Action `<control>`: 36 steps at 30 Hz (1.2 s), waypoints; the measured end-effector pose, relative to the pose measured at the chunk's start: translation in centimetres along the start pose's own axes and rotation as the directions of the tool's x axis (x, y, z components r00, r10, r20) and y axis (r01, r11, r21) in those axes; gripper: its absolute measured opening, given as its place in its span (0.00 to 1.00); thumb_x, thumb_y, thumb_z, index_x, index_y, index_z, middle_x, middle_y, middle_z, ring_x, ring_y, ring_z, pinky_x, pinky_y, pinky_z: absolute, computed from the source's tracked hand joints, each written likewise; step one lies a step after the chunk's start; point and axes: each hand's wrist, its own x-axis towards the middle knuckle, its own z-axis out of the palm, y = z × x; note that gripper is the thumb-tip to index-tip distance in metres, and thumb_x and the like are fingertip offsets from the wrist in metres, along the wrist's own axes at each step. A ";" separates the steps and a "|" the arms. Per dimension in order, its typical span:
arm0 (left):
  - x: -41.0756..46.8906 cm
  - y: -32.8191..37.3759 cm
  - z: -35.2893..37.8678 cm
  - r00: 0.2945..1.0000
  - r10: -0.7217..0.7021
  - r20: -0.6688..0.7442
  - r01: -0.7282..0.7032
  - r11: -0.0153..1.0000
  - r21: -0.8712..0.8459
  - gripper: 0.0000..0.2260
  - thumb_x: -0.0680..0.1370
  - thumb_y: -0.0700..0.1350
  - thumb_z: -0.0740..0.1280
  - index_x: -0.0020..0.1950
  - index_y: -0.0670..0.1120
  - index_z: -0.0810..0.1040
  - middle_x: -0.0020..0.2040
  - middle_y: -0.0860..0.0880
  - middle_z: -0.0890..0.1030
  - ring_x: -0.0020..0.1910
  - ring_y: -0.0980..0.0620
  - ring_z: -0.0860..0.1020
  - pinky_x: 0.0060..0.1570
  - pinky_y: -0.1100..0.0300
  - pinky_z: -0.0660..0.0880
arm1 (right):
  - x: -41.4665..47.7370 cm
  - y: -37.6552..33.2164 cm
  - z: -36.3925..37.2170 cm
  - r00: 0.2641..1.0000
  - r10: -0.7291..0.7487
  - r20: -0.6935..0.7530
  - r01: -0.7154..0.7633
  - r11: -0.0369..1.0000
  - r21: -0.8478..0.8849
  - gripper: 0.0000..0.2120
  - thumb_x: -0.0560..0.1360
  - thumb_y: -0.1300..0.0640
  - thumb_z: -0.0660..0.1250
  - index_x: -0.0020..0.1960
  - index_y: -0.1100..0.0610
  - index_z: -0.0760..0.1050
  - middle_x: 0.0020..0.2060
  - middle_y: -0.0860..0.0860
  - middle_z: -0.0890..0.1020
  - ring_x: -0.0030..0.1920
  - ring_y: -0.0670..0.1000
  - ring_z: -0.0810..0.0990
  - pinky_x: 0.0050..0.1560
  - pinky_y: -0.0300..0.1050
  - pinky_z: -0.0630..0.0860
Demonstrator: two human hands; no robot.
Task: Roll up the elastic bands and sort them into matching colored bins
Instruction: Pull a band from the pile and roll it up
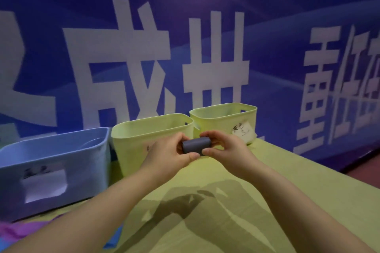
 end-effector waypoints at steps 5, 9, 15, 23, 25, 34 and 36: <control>5.1 0.8 4.2 0.999 0.036 0.024 -0.036 0.999 -0.004 0.11 0.71 0.53 0.71 0.49 0.53 0.73 0.43 0.55 0.78 0.42 0.55 0.77 0.46 0.49 0.77 | 2.2 3.6 -3.6 0.998 0.004 -0.060 -0.009 0.996 -0.086 0.16 0.74 0.58 0.68 0.60 0.48 0.73 0.47 0.41 0.77 0.48 0.41 0.75 0.47 0.33 0.72; 8.7 0.8 6.7 0.998 0.066 0.016 -0.067 0.998 0.021 0.10 0.72 0.51 0.70 0.50 0.53 0.72 0.43 0.55 0.77 0.42 0.54 0.77 0.46 0.50 0.77 | 4.4 5.5 -5.6 0.996 0.009 -0.084 -0.022 0.988 -0.155 0.16 0.74 0.58 0.67 0.60 0.49 0.71 0.50 0.44 0.77 0.50 0.44 0.76 0.47 0.35 0.73; 15.6 0.2 8.2 0.992 0.093 -0.088 -0.076 0.979 0.187 0.10 0.72 0.50 0.67 0.50 0.51 0.70 0.43 0.52 0.77 0.42 0.51 0.76 0.43 0.52 0.75 | 10.7 7.8 -6.3 0.975 -0.044 -0.219 -0.034 0.941 -0.338 0.15 0.75 0.56 0.66 0.60 0.48 0.70 0.54 0.47 0.79 0.53 0.50 0.77 0.56 0.51 0.74; 19.7 -1.7 9.2 0.992 0.116 -0.053 -0.084 0.911 0.405 0.23 0.76 0.54 0.62 0.69 0.50 0.63 0.65 0.50 0.72 0.62 0.48 0.69 0.59 0.51 0.68 | 15.5 9.5 -5.3 0.967 0.040 -0.253 -0.172 0.832 -0.527 0.18 0.76 0.50 0.62 0.65 0.43 0.67 0.62 0.47 0.75 0.63 0.52 0.71 0.61 0.55 0.67; 19.2 -1.5 8.8 0.990 0.131 -0.051 -0.099 0.905 0.414 0.26 0.77 0.56 0.61 0.72 0.51 0.60 0.68 0.52 0.69 0.66 0.49 0.67 0.62 0.51 0.64 | 15.0 9.3 -5.2 0.959 0.027 -0.284 -0.175 0.840 -0.514 0.17 0.77 0.48 0.61 0.65 0.43 0.67 0.62 0.45 0.75 0.64 0.50 0.71 0.62 0.53 0.64; 9.8 1.0 1.7 0.953 0.297 -0.049 -0.272 0.919 0.284 0.11 0.78 0.54 0.60 0.58 0.54 0.73 0.52 0.59 0.78 0.53 0.59 0.75 0.55 0.56 0.71 | 7.8 1.9 -1.9 0.948 -0.162 -0.273 0.036 0.909 -0.416 0.11 0.79 0.50 0.58 0.55 0.47 0.78 0.48 0.44 0.83 0.52 0.45 0.78 0.59 0.46 0.66; 7.0 1.5 -0.9 0.953 0.298 -0.051 -0.277 0.929 0.246 0.09 0.77 0.54 0.60 0.55 0.55 0.74 0.49 0.60 0.78 0.50 0.62 0.75 0.52 0.60 0.73 | 6.0 -0.8 -0.8 0.950 -0.190 -0.247 0.083 0.918 -0.387 0.11 0.78 0.49 0.58 0.54 0.48 0.78 0.46 0.44 0.83 0.49 0.44 0.78 0.59 0.48 0.69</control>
